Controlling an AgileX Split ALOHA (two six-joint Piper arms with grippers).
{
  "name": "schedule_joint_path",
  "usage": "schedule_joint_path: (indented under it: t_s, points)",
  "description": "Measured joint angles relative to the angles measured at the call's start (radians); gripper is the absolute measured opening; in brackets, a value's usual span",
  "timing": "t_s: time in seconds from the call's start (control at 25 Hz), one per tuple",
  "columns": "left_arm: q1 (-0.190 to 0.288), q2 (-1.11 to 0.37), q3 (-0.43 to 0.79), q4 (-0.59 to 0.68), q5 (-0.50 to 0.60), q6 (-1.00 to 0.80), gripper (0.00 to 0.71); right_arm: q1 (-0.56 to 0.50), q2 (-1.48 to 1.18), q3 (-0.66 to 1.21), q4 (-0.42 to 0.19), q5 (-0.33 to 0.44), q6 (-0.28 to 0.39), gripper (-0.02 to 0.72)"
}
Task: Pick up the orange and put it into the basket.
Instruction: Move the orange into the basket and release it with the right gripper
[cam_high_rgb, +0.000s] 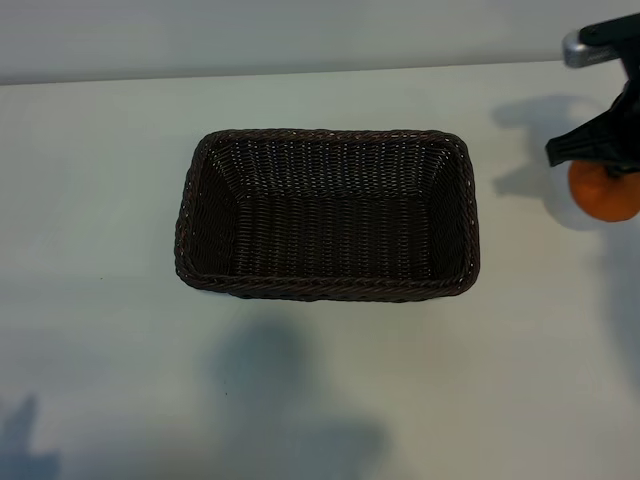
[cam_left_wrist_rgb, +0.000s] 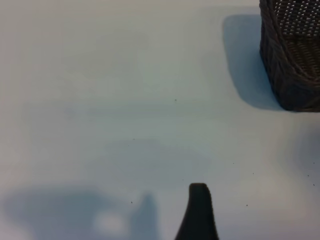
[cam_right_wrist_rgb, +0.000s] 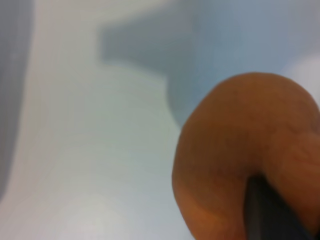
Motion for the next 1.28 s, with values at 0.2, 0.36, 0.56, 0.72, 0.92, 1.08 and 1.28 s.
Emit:
schedule_joint_path:
  t_s: [0.2, 0.36, 0.56, 0.72, 0.92, 1.08, 1.28]
  points:
    - [0.0, 0.0, 0.0, 0.0, 0.0, 0.0, 0.59, 0.001, -0.088, 0.001, 0.01, 0.032, -0.003, 0.065]
    - [0.0, 0.0, 0.0, 0.0, 0.0, 0.0, 0.59, 0.037, -0.132, 0.001, 0.037, 0.038, -0.015, 0.065]
    - [0.0, 0.0, 0.0, 0.0, 0.0, 0.0, 0.59, 0.15, -0.141, 0.001, 0.05, 0.039, -0.022, 0.065]
    - [0.0, 0.0, 0.0, 0.0, 0.0, 0.0, 0.59, 0.26, -0.141, -0.014, 0.061, 0.044, -0.022, 0.064]
    - [0.0, 0.0, 0.0, 0.0, 0.0, 0.0, 0.59, 0.389, -0.141, -0.062, 0.092, 0.038, -0.022, 0.064]
    - [0.0, 0.0, 0.0, 0.0, 0.0, 0.0, 0.59, 0.458, -0.12, -0.095, 0.102, 0.027, -0.022, 0.064]
    - [0.0, 0.0, 0.0, 0.0, 0.0, 0.0, 0.59, 0.496, -0.029, -0.138, 0.102, 0.021, -0.022, 0.064]
